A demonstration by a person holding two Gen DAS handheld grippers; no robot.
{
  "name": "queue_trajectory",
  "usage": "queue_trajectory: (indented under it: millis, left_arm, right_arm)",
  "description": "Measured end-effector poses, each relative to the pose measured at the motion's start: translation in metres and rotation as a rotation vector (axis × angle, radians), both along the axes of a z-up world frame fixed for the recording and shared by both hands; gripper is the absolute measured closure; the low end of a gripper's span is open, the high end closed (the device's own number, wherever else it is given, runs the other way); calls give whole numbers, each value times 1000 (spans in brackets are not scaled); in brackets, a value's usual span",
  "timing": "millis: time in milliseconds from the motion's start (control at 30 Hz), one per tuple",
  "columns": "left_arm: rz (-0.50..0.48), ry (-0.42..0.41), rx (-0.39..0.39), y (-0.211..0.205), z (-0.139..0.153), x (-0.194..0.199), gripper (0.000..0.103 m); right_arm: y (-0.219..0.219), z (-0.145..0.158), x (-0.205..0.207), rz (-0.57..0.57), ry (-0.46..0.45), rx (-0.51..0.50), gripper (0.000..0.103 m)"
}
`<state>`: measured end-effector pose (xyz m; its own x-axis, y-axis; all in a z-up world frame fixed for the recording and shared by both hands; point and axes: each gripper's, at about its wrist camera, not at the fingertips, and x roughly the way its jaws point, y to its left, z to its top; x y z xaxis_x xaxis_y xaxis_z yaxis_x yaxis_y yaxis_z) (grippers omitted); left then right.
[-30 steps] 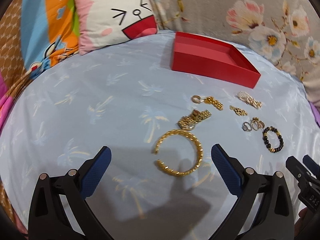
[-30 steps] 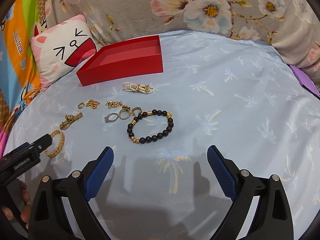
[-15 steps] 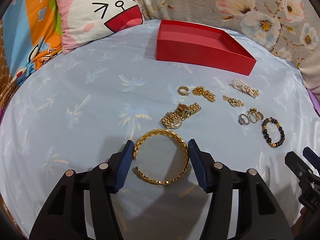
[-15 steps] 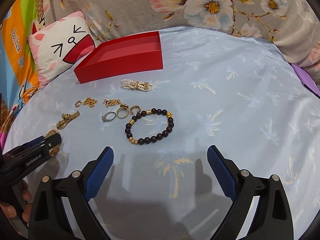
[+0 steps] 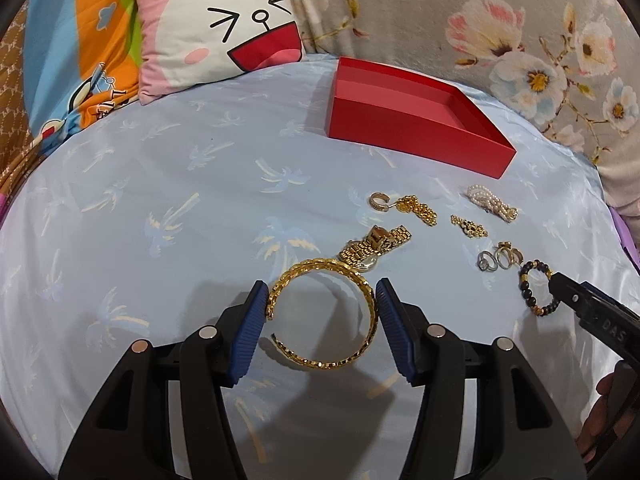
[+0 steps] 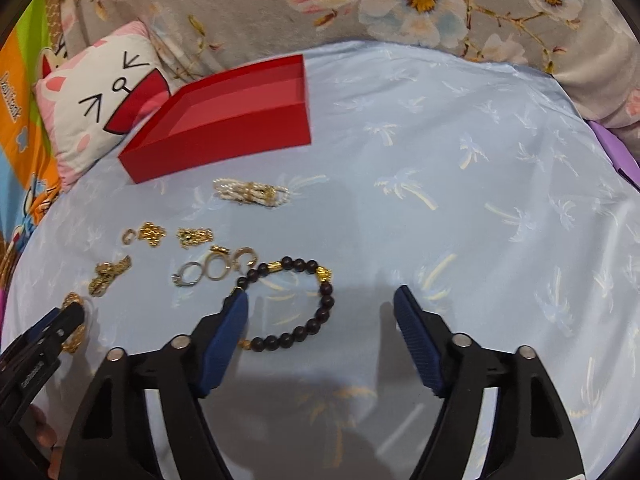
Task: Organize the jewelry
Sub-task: 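Grasp the black-bead bracelet with the right tool while the left tool lifts the bangle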
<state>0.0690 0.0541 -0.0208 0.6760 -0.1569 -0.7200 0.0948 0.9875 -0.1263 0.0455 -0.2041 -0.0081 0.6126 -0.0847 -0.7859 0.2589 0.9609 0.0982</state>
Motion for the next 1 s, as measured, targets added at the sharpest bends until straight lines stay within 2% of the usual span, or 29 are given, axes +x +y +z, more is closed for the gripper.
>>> queue_trajectory:
  millis: [33, 200, 333, 367, 533, 700, 833, 1000]
  left_arm:
    - [-3, 0, 3, -1, 0, 0, 49]
    - [-8, -1, 11, -2, -1, 0, 49]
    - [-6, 7, 1, -1, -2, 1, 49]
    - [-6, 8, -1, -1, -2, 1, 49]
    - [-11, 8, -1, -1, -2, 2, 49]
    - [-13, 22, -30, 1, 3, 2, 49]
    - [-35, -28, -52, -1, 32, 9, 49]
    - [-74, -108, -55, -12, 74, 39, 49]
  right_arm:
    - [-1, -3, 3, -1, 15, 2, 44]
    - [5, -8, 7, 8, 27, -65, 66]
    - [6, -8, 8, 23, 15, -57, 94]
    - [7, -8, 9, 28, 15, -55, 96]
    - [7, -6, 8, 33, 14, -25, 96]
    - [7, 16, 1, 45, -39, -5, 96]
    - [7, 44, 4, 75, -96, 1, 96]
    - [10, 80, 34, 126, -162, -13, 96]
